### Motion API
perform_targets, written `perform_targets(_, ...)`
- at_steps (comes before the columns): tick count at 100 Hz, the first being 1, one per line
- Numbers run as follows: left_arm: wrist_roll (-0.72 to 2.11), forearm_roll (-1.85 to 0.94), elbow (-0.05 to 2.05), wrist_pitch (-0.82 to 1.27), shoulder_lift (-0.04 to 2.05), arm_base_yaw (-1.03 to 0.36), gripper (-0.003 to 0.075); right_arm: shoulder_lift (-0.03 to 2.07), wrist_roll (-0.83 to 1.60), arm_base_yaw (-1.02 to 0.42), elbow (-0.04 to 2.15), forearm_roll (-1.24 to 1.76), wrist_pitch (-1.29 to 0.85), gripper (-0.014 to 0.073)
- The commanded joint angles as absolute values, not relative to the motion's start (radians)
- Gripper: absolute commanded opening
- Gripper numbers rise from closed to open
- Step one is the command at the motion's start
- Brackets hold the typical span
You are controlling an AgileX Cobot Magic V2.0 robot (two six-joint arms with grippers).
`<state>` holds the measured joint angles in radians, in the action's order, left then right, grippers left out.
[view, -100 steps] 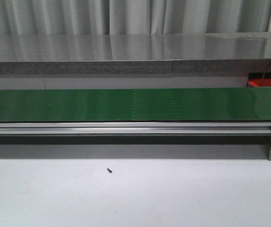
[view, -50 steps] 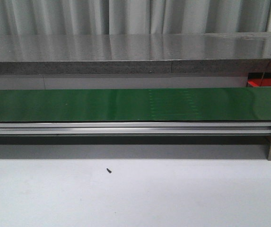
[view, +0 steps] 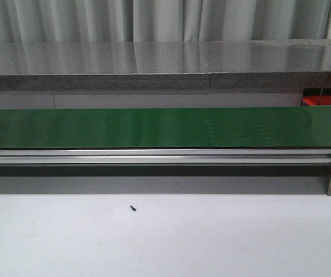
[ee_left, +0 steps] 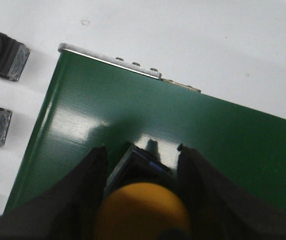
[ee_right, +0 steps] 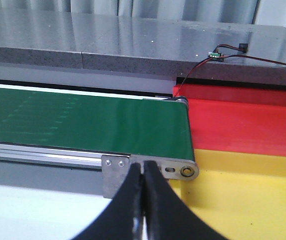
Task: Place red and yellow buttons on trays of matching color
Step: 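Carry the yellow button onto the conveyor start and release it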
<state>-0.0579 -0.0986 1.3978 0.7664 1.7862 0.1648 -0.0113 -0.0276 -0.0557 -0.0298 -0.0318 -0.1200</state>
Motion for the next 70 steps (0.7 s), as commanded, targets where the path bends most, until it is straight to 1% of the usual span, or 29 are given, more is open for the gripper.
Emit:
perform_targets(1,-0.059,-0.116,1.433,0.742,1.746,0.159,0.0191,-0.024,-0.028,-0.050,-0.011,-0.040,-0.035,-0.0069)
perform_targets(14,-0.042,-0.123,1.433,0.763,1.753,0.159,0.0208,-0.024,-0.028,-0.050,-0.011,-0.040,-0.035,-0.0069)
perform_targets(21,-0.035,-0.128,1.433,0.774,1.753,0.159,0.0260,-0.024,-0.028,-0.050,-0.011,-0.040,-0.035,-0.0069)
perform_targets(28,-0.035,-0.128,1.433,0.782,1.753,0.159,0.0347,-0.024,-0.028,-0.050,-0.011,-0.040,-0.035,-0.0069)
perform_targets(40,-0.033,-0.128,1.433,0.785,1.753,0.159,0.0536,-0.024,-0.028,-0.050,-0.011,-0.040,-0.035,-0.0069)
perform_targets(47,-0.033,-0.130,1.433,0.785,1.751,0.159,0.0606,-0.024,-0.028,-0.050,-0.011,-0.040,-0.035,-0.0069)
perform_targets(54,-0.030,-0.130,1.441,0.790,1.749,0.159,0.0631,-0.024,-0.028,-0.050,-0.011,-0.040,-0.035,-0.0069)
perform_targets(70,-0.009,-0.152,1.467,0.793,1.706,0.159,0.0630,-0.024,-0.028,-0.050,-0.011,-0.040,-0.035,-0.0069)
